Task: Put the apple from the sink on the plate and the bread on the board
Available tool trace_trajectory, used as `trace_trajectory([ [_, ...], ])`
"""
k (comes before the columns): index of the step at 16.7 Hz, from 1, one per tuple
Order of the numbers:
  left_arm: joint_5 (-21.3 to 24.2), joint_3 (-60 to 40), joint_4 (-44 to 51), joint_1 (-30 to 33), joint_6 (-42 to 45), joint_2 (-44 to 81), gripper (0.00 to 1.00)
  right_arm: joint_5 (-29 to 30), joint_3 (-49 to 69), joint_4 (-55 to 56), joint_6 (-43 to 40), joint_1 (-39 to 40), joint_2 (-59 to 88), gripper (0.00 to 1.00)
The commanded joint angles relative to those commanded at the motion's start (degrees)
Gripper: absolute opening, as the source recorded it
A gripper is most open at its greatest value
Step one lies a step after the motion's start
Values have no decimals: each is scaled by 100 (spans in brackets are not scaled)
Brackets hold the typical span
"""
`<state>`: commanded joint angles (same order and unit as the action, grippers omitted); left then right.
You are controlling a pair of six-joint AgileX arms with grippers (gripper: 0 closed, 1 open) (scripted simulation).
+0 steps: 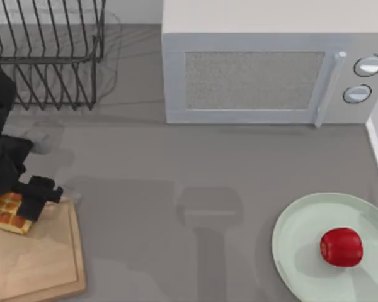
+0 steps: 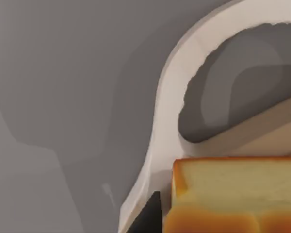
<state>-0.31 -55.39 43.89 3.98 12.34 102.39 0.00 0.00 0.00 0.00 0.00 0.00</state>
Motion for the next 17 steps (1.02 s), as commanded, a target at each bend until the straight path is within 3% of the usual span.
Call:
trace_trajectory([
  [6,87,-300,337,15,-12,-224,0,0,0,0,0,0,0,100],
  [12,86,-1357,2024,20,-41,-687,0,0,0,0,0,0,0,100],
  [17,86,-1679,2417,25,-52,-902,0,0,0,0,0,0,0,100],
])
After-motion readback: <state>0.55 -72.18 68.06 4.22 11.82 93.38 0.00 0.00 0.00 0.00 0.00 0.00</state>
